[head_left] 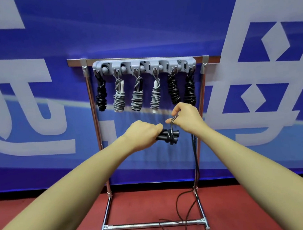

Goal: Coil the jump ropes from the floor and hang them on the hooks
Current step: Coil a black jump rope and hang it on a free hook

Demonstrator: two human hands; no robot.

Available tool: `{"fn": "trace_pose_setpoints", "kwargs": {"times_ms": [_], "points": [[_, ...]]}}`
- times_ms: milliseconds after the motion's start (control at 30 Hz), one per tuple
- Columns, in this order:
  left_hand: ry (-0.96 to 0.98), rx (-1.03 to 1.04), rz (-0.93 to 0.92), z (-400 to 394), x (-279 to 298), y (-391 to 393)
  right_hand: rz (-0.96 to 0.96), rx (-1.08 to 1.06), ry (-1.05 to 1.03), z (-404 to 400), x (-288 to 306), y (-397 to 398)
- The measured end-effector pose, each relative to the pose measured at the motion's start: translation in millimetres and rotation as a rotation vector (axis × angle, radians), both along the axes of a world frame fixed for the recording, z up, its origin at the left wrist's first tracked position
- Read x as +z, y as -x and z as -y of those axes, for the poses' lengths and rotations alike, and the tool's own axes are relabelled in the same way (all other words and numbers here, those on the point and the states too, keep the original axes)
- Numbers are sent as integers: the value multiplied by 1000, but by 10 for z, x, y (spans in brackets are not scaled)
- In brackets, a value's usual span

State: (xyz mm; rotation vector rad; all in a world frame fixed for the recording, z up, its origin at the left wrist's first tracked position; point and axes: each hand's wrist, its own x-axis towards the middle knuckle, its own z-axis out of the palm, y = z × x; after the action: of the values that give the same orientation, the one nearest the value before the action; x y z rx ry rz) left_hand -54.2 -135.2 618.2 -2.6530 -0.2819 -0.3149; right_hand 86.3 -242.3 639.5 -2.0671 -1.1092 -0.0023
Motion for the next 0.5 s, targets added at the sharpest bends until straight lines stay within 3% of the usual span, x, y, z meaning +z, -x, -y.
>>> {"fn": "trace_pose_setpoints", "kwargs": {"times_ms": [133,267,367,500], "points": [[-54,-288,188,-108,33,28,-77,38,-3,-57,-113,-86],[-14,-302,342,-120,94,-53,-174,68,-86,-142,-202,-60],[101,-119,421,-63,139,-140,-85,46,-28,-184,-249,-30],[270,177,444,-61,203,-218,-204,144,-47,-178,-327,93]]}}
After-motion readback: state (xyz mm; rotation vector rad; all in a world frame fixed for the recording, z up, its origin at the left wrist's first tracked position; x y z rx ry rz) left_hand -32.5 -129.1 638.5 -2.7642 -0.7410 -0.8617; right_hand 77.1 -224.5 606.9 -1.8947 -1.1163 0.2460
